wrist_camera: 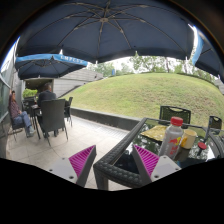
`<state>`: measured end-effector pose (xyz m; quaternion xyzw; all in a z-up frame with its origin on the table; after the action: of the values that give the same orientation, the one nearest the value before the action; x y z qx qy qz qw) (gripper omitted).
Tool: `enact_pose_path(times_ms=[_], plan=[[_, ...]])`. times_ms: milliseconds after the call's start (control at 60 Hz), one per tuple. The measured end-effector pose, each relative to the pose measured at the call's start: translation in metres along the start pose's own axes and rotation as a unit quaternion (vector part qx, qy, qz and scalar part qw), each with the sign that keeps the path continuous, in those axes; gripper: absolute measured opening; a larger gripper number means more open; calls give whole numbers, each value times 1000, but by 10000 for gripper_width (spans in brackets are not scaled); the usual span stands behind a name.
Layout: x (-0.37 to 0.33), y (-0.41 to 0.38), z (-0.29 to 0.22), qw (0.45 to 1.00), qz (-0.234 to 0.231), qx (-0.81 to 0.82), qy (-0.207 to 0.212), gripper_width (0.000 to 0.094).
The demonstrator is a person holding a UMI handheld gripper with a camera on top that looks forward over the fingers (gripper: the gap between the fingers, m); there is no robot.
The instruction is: Pour water
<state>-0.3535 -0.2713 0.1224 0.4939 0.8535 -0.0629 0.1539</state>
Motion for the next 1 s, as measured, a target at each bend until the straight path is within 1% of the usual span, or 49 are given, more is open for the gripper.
enact_pose_path(times_ms=[50, 200, 333, 417, 567, 700, 833, 917, 950, 967, 983, 1000], plan=[[2, 2, 0, 1000, 8, -3, 2, 773], [2, 6, 5, 1000, 11, 9, -5, 775], [-4, 28, 7, 999, 43, 7, 4, 774], [-12, 52, 11, 998, 67, 17, 3, 776], [-24, 101, 14, 994, 105, 29, 16, 777], [-5, 145, 14, 988, 147, 37, 17, 777], [40, 158, 7, 989, 140, 41, 22, 775], [66, 172, 7, 987, 152, 45, 13, 765], [73, 177, 4, 987, 153, 50, 11, 733], [75, 174, 2, 987, 151, 54, 16, 698], [76, 174, 0, 987, 148, 57, 20, 631], [77, 173, -1, 988, 139, 58, 21, 525]])
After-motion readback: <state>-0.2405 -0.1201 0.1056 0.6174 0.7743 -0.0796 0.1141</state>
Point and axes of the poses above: the point between the fingertips, and its own axes, seen from behind it with the camera up: y to the right, z down, x forward, the way the camera looks, the point moved 10 cm from there along -x, backward, against the way the camera looks, and after that the axes turned 7 degrees about -y, right-handed, at the moved point
